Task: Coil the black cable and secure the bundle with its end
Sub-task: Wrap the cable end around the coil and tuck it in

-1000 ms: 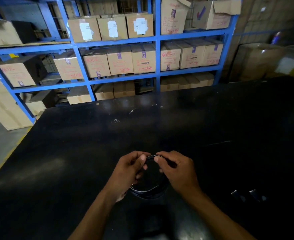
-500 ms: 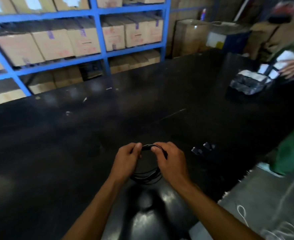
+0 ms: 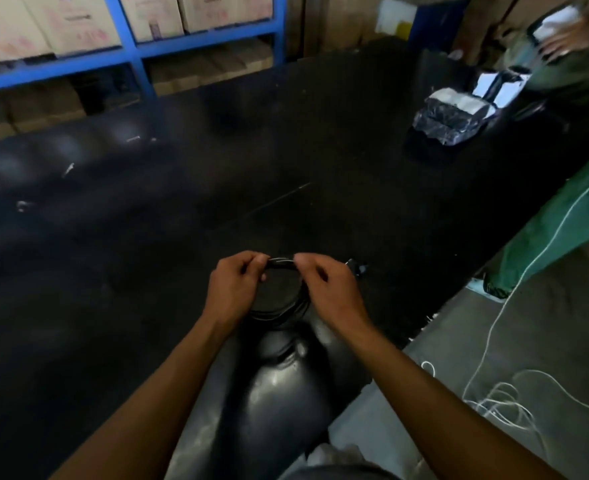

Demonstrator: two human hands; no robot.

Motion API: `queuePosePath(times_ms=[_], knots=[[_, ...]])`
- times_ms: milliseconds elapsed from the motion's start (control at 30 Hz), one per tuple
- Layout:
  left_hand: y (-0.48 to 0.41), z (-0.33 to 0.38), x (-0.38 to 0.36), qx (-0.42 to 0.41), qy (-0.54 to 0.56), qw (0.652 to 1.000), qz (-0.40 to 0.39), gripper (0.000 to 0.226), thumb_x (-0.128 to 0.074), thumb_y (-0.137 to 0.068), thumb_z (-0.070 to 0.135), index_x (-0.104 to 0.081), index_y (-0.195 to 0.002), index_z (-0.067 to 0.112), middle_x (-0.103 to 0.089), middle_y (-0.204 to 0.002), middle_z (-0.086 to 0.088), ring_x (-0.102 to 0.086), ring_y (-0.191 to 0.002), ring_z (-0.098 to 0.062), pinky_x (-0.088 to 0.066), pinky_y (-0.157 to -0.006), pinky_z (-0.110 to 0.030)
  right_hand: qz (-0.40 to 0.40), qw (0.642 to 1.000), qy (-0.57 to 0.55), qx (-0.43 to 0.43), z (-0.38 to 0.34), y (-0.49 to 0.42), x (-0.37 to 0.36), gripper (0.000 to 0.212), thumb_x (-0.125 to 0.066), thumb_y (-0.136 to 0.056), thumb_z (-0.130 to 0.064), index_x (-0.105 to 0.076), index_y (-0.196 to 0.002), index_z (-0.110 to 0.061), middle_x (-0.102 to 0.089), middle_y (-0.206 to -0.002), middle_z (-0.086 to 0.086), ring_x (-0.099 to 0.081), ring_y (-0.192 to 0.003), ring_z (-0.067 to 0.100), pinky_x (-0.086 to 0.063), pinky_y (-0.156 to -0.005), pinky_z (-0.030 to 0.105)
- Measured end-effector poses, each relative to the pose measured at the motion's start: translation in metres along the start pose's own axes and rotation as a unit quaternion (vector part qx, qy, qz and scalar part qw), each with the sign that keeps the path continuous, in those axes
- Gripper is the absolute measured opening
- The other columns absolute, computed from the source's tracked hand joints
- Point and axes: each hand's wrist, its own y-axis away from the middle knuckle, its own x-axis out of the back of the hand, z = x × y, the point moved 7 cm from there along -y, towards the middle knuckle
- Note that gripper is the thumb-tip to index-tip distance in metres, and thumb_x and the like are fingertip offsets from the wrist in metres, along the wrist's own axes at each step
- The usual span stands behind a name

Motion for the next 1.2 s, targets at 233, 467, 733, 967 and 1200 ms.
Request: queuePosePath(times_ms=[233,467,733,967,1200], knots=[[-0.019,-0.014,-0.04,0.071,0.009,0.997,0.035,0.038,-0.052,-0.098,0.021,-0.056,-0.06,0.023,-0.052,-0.053,0.009,-0.047,-0.042,0.005,-0.034,-0.052,-0.024,-0.08,0.968,0.217,-0.099,0.091,-0.038,0.027,0.046,-0.058,-0.091,-0.003,-0.053,-0.135,-0.016,-0.052,-0.14,0.009,-0.054,-0.124,0.026,-0.043,-0.103,0.032],[-0.026,-0.024,-0.053,0.102,0.002,0.994,0.034,0.033,-0.049,-0.099,0.025,-0.059,-0.068,0.021,-0.061,-0.064,0.003,-0.047,-0.05,-0.006,-0.038,-0.052,-0.029,-0.144,0.955,0.249,-0.073,0.125,-0.053,0.002,0.029,-0.065,-0.087,-0.004,-0.064,-0.115,-0.01,-0.057,-0.125,0.014,-0.062,-0.107,0.029,-0.054,-0.092,0.04],[-0.033,-0.026,-0.064,0.11,0.022,0.993,0.023,0.03,-0.049,-0.099,0.026,-0.057,-0.071,0.026,-0.06,-0.064,0.006,-0.048,-0.049,-0.006,-0.039,-0.053,-0.03,-0.074,0.98,0.148,-0.11,0.117,-0.059,0.018,0.005,-0.06,-0.094,-0.016,-0.063,-0.092,-0.018,-0.058,-0.085,-0.009,-0.059,-0.083,0.01,-0.041,-0.066,0.014],[-0.033,-0.018,-0.055,0.088,0.072,0.994,0.006,0.02,-0.051,-0.098,0.024,-0.055,-0.078,0.024,-0.06,-0.067,0.001,-0.047,-0.051,-0.008,-0.037,-0.052,-0.03,0.082,0.995,-0.044,-0.045,0.038,-0.042,0.068,0.013,-0.066,-0.089,-0.015,-0.061,-0.094,-0.027,-0.068,-0.086,-0.008,-0.068,-0.082,0.003,-0.058,-0.076,0.025],[-0.021,-0.007,-0.04,0.06,0.091,0.994,0.007,0.022,-0.052,-0.097,0.026,-0.054,-0.075,0.025,-0.06,-0.065,0.004,-0.05,-0.054,-0.009,-0.039,-0.06,-0.035,-0.003,0.999,0.022,0.031,-0.011,0.017,0.049,0.023,-0.07,-0.085,-0.006,-0.065,-0.098,-0.024,-0.068,-0.096,-0.008,-0.067,-0.088,0.001,-0.054,-0.079,0.014]])
